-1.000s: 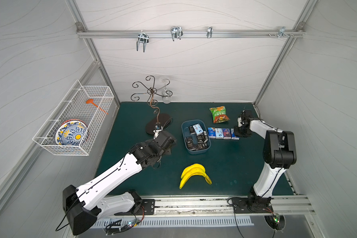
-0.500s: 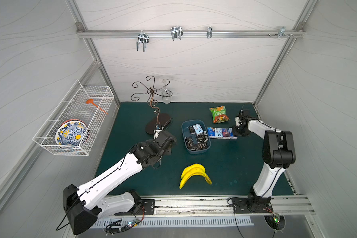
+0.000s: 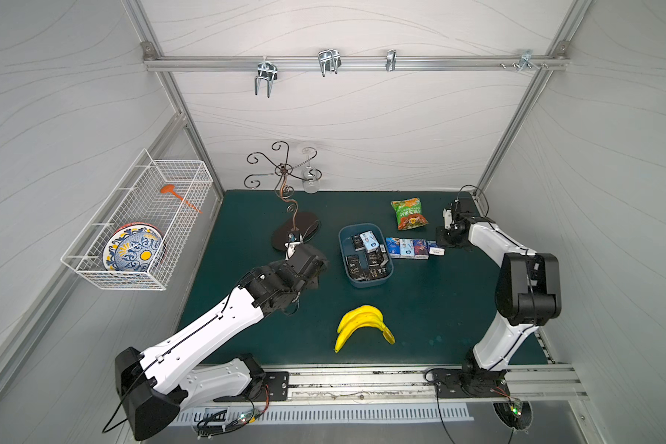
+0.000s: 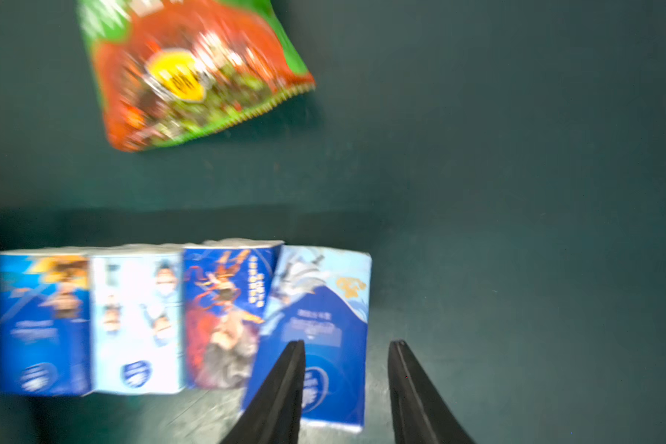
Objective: Take the pocket tissues out of the storage box
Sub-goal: Move the pocket tissues to the center of the board.
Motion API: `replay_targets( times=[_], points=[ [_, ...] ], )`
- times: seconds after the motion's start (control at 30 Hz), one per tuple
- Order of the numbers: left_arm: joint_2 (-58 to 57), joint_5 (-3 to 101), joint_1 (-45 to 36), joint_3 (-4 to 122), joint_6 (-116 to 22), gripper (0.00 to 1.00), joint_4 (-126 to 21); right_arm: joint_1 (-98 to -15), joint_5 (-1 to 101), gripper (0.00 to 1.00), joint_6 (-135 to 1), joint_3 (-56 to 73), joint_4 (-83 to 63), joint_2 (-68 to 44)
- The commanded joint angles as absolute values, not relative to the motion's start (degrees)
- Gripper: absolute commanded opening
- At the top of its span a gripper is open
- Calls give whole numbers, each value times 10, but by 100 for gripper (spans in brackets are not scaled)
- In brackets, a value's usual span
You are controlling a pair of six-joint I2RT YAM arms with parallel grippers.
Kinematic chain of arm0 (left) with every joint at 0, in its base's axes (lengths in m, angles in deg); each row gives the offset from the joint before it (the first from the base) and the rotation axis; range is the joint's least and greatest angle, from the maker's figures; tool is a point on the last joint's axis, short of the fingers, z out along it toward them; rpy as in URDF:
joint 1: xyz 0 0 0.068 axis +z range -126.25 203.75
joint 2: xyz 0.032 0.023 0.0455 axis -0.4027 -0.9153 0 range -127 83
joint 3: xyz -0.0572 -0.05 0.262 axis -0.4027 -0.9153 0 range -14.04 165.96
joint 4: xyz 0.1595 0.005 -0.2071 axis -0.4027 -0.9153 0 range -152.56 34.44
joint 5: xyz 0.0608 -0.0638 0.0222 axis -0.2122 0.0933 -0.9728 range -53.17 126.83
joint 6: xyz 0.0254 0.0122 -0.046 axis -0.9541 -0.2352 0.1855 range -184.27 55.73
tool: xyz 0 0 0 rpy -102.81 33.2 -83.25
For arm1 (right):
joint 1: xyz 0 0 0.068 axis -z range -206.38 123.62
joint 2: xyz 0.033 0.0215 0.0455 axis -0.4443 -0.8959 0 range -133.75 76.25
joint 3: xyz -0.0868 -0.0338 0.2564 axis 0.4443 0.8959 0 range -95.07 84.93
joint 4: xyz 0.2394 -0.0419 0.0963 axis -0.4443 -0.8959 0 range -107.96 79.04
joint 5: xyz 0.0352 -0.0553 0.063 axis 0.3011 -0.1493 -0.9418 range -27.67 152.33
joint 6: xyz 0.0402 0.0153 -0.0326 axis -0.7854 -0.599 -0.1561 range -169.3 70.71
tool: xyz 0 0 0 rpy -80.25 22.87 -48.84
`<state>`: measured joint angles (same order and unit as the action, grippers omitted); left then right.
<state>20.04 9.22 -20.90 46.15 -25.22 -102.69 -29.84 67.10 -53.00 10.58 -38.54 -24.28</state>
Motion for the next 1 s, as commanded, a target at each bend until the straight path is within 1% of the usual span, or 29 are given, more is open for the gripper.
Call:
replay_targets(
  times=[0.0,0.17,0.33,0.43,0.53,0.6,0.73,0.97],
  points=[
    [210,79,-210,476,-256,40,-1027,-315,662,42,-533,83,-407,-198],
    [212,80,-210,478,-253,40,-1033,-321,671,43,-530,86,-419,-185],
    [212,81,-210,480,-253,40,-1032,-329,656,43,-552,112,-408,-180],
    [211,85,-212,484,-250,40,-1040,-308,659,43,-593,114,-414,-215],
    [219,79,-214,479,-250,40,-1043,-266,615,43,-631,131,-392,-251],
    [222,75,-213,476,-250,40,-1042,-253,591,42,-644,152,-365,-263],
    [215,79,-214,479,-251,41,-1038,-249,566,42,-652,169,-338,-286],
    [207,78,-215,478,-251,40,-1035,-240,552,40,-651,169,-329,-311]
  ],
)
